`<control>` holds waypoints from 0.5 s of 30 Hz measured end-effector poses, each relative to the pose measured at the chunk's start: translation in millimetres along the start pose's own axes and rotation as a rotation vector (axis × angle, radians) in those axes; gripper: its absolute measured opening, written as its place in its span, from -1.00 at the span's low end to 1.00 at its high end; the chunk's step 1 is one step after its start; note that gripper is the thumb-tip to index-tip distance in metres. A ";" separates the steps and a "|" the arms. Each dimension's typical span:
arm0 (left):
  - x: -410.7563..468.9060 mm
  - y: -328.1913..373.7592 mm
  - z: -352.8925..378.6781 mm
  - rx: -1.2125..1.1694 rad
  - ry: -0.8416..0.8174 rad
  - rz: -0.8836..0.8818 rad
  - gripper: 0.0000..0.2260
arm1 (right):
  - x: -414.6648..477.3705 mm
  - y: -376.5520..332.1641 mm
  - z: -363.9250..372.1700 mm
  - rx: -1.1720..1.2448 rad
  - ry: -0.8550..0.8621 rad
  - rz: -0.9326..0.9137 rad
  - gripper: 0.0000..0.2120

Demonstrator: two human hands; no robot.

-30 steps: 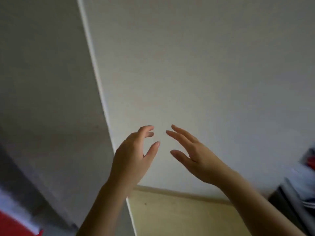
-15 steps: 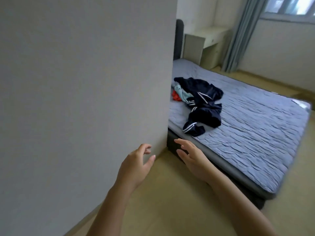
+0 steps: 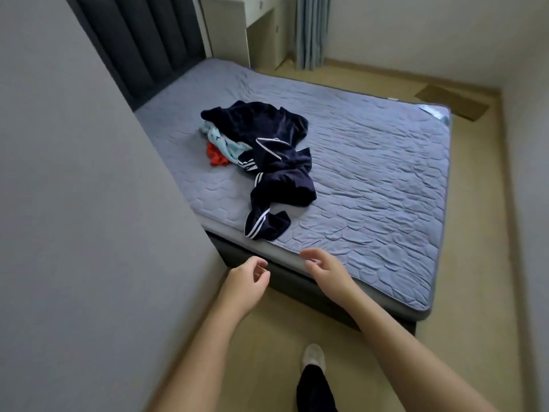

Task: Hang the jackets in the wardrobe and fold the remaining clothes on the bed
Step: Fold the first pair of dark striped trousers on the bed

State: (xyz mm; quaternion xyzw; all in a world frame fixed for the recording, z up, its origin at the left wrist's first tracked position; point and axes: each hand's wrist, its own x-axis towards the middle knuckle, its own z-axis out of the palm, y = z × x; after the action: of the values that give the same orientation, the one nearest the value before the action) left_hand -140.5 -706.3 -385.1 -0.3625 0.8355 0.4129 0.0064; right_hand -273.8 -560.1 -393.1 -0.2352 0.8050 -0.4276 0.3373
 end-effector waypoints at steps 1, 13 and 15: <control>17.5 4.3 5.3 -0.003 -0.005 -0.019 -0.85 | 16.7 2.6 -6.2 -0.007 -0.011 0.017 -0.76; 343.0 -30.6 61.8 0.054 -0.125 -0.093 -0.84 | 328.2 63.6 -53.7 0.419 0.144 0.540 -0.87; 412.4 -40.3 76.7 0.150 -0.133 -0.071 -0.78 | 382.9 87.6 -55.5 0.431 0.190 0.596 -0.86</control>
State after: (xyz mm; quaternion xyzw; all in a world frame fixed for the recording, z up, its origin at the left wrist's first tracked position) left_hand -442.0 -916.6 -591.0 -0.3622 0.8484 0.3719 0.1033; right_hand -576.4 -740.4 -575.6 0.1265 0.7573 -0.4903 0.4124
